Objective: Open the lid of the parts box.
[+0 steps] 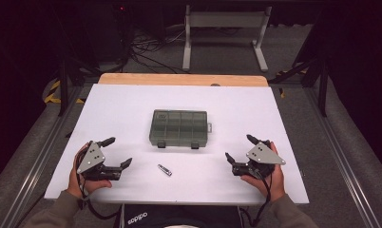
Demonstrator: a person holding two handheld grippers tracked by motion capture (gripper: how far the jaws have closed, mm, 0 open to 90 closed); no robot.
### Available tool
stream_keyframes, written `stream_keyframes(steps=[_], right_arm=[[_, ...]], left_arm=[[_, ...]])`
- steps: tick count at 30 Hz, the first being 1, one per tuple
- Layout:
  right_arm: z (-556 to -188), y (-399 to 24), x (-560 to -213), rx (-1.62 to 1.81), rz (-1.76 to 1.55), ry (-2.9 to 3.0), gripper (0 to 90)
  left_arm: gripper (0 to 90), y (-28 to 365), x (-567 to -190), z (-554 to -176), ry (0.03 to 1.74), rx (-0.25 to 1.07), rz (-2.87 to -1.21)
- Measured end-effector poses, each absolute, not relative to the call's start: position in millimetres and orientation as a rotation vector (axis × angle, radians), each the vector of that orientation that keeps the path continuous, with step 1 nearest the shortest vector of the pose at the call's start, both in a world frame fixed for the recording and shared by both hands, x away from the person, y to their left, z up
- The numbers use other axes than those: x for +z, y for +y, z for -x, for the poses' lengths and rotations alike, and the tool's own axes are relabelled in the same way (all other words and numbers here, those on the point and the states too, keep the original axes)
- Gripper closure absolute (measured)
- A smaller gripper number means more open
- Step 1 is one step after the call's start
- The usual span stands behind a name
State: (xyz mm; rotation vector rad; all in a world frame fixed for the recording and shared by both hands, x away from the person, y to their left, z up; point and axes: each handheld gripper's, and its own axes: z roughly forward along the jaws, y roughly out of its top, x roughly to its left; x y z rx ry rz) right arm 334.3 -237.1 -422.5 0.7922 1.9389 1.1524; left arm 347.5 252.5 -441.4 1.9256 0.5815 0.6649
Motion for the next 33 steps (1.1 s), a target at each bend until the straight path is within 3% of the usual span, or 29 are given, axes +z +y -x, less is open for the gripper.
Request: stream_keyframes(steps=[19,28,33], right_arm=[[-347.8,-226.7,-431.7,1.108,-0.817,2.031,9.6],[-369.2,-207.7,-434.5,1.132,-0.858,2.165,20.2],[-383.6,-187.7,-435.5,1.094,-0.823,2.235,30.1]], left_arm=[[13.0,240.1,-450.4,-368.3,0.606,0.535,-2.033],[20.4,215.8,-458.3,-394.4,0.63,0.458,-2.094],[32.1,201.4,-458.8,-411.2,0.664,0.443,-2.129]])
